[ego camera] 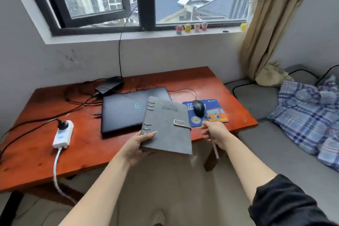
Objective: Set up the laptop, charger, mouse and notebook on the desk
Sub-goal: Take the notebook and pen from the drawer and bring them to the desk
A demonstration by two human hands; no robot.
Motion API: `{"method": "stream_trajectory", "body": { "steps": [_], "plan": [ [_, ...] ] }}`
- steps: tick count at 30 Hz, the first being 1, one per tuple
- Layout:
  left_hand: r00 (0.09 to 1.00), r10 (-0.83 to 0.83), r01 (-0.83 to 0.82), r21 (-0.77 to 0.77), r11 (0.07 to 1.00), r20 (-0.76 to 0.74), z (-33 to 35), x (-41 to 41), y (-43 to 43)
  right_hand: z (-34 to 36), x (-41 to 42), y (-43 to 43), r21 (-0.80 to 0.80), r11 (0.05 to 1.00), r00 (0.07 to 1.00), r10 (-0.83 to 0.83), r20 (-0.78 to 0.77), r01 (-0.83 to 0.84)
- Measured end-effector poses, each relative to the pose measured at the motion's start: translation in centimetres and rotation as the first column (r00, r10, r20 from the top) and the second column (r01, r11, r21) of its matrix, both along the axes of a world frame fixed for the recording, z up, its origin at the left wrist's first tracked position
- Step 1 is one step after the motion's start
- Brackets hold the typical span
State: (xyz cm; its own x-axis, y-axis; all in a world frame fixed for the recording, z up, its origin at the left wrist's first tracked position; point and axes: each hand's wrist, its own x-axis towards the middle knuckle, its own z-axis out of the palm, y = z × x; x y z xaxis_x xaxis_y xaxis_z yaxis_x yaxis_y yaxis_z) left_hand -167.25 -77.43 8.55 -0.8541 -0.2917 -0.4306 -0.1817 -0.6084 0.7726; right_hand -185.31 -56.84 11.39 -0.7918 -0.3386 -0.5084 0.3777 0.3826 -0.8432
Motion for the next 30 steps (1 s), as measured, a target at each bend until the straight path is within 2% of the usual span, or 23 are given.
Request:
{"method": "stream_trajectory", "body": {
  "steps": [5,11,18,24,30],
  "plan": [
    [1.000,-0.021,0.020,0.026,0.999,0.022,-0.2,-10.3,-4.4,0.3,-7.9,-3.3,0.036,0.997,0.996,-0.075,0.039,0.073],
    [0.997,-0.008,0.003,0.071,0.997,0.072,-1.3,-20.0,-6.9,-0.1,-16.7,-5.3,0.078,0.993,0.995,-0.095,0.012,0.094],
    [0.992,0.041,-0.048,0.061,0.997,0.117,-3.2,-32.4,-7.6,-2.8,-29.5,-7.8,0.163,0.986,0.999,-0.039,-0.007,0.040],
    [0.979,0.126,-0.146,0.118,0.982,0.160,-4.2,-42.4,-6.6,-4.9,-40.0,-9.1,0.207,0.978,0.998,0.004,0.060,-0.017],
    [0.950,0.241,-0.284,0.225,0.932,0.201,-6.2,-49.4,-6.8,-7.6,-47.8,-10.9,0.343,0.933,0.991,0.128,-0.025,-0.112]
  ]
}}
